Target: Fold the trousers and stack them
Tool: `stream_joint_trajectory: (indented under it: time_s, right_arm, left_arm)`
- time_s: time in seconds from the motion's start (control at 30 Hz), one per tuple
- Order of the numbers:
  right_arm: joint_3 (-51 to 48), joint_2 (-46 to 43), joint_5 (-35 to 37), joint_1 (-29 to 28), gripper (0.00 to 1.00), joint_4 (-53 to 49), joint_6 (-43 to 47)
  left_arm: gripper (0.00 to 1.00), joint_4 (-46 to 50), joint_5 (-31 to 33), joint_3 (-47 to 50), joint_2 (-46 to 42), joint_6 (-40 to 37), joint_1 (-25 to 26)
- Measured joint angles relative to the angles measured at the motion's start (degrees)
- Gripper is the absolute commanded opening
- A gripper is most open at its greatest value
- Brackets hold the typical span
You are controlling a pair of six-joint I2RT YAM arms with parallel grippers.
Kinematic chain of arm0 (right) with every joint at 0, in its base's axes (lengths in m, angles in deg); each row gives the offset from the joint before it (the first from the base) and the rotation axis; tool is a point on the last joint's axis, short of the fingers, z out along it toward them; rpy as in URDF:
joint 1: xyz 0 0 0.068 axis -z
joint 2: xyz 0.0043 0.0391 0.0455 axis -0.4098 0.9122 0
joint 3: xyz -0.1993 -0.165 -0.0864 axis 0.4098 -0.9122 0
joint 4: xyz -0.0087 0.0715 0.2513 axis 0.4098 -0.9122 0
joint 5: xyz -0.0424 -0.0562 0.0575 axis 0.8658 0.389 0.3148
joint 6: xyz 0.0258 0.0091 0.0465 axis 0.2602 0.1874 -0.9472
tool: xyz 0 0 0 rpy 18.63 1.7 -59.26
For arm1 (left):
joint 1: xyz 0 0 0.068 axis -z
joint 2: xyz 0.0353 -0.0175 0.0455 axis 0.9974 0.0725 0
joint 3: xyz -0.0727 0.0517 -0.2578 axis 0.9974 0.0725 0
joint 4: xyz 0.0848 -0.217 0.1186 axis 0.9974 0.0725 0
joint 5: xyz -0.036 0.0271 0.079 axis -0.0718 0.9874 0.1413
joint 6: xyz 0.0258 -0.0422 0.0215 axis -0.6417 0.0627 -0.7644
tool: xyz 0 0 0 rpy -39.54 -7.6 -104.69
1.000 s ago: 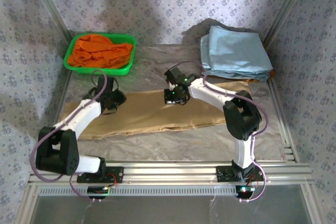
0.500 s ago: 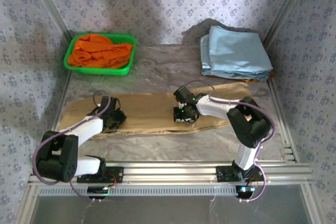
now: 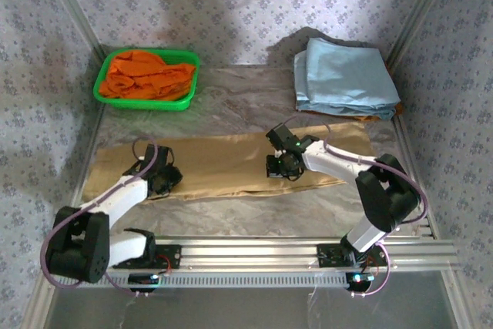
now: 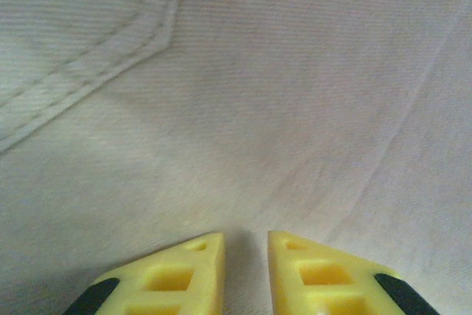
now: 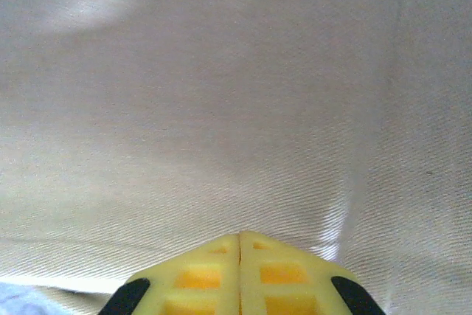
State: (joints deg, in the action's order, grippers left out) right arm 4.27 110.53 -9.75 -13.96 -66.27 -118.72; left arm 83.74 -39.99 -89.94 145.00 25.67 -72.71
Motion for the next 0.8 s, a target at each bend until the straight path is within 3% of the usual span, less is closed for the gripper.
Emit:
stream_joint_trajectory:
  time_s: [0.13,0.23,0.47,0.8]
  right_arm:
    - [1.40,-0.15,0.33,2.12,0.05,-0.63,1.22]
    - [1.40,-0.13,0.09,9.09,0.00,-1.22,1.97]
    - [0.59,0.44,-2.10,28.98,0.00,0.85,-0.59]
    - [-5.27,3.10,-5.25,41.88,0.00,4.44,-2.75]
  left_arm:
    - [0.26,4.00,-0.02,-2.73,-0.96,-0.17,0.00]
    - [0.25,4.17,-0.07,-5.01,0.17,-0.17,0.02]
    - [0.22,1.16,-0.28,-6.40,8.68,-0.09,0.00]
    - [0.15,-7.04,-3.19,-12.74,19.87,-0.09,-2.64]
